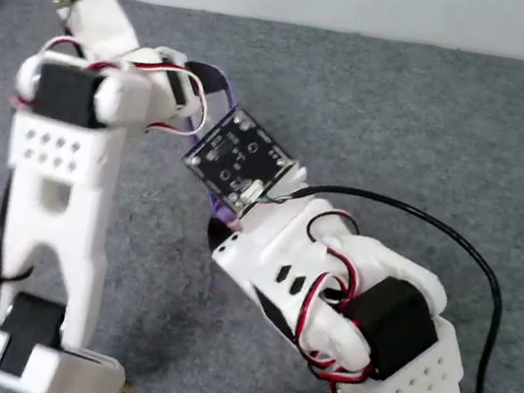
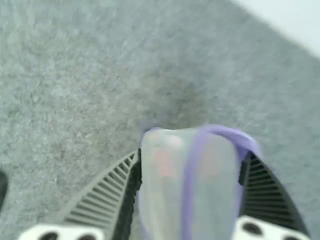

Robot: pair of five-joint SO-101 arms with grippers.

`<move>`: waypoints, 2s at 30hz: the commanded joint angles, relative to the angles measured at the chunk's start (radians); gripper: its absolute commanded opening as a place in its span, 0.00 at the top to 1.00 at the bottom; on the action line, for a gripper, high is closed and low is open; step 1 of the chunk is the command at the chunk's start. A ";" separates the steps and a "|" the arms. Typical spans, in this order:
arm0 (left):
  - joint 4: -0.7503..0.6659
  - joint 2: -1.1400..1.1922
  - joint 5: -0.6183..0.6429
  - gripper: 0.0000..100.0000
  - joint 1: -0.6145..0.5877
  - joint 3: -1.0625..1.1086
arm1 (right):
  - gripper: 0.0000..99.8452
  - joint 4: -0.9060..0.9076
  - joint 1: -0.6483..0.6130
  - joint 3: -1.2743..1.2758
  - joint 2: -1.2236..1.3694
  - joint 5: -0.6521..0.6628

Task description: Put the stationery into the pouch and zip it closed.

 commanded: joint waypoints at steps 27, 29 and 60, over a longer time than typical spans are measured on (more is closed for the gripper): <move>0.002 -0.879 -0.313 0.70 0.147 0.743 | 0.99 -0.265 0.159 -0.061 0.165 0.011; -0.031 -0.902 -0.304 0.70 0.201 0.803 | 0.99 -0.265 0.156 -0.061 0.163 0.011; -0.483 -0.911 -0.129 0.70 0.201 1.122 | 0.99 -0.171 0.173 -0.061 0.154 0.181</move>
